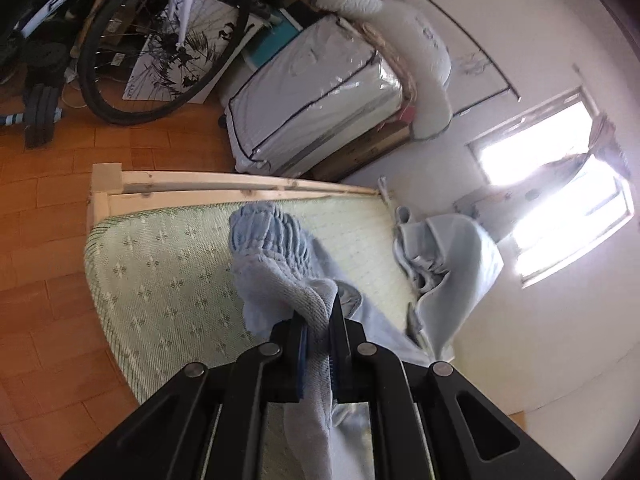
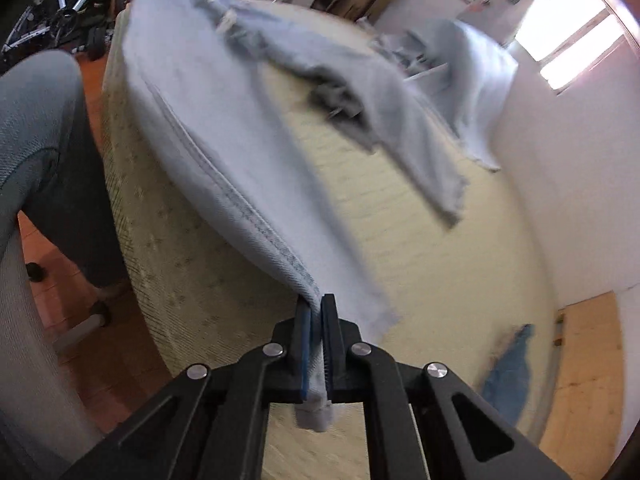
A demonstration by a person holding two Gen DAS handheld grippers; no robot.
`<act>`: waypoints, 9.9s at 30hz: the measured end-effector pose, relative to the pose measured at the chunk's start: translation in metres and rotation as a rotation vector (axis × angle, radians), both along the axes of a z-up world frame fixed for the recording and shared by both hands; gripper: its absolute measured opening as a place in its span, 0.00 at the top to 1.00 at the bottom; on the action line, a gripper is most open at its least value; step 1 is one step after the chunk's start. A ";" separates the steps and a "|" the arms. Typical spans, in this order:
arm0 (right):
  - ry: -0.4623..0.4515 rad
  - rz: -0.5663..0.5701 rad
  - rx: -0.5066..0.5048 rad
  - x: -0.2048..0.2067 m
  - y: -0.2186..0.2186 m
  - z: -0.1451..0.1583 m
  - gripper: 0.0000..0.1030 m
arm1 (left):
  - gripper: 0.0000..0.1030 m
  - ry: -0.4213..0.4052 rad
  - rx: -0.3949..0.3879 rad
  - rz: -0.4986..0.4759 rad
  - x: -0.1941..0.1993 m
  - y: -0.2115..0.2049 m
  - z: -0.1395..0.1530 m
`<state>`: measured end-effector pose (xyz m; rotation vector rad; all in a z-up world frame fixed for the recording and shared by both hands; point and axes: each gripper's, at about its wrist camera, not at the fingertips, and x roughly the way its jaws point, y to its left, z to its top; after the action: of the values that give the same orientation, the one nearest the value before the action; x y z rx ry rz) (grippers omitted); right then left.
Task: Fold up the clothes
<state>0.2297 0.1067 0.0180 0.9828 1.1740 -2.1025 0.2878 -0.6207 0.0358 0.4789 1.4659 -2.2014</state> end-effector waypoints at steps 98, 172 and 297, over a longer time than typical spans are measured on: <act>-0.246 -0.897 -0.726 -0.517 0.049 -0.080 0.92 | 0.01 0.094 0.025 -0.593 -0.340 0.337 -0.076; -0.493 0.333 -0.563 -0.141 -0.497 -0.027 0.43 | 0.01 -0.269 -0.101 -0.303 -0.037 -0.009 -0.096; -0.418 -0.998 -1.213 -0.495 0.026 -0.142 0.30 | 0.15 -0.142 -0.005 0.062 0.004 0.048 -0.103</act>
<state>-0.2655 0.1327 -0.1244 1.3049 -0.9824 -2.4100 0.2915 -0.5724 -0.0674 0.5686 1.3825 -2.0778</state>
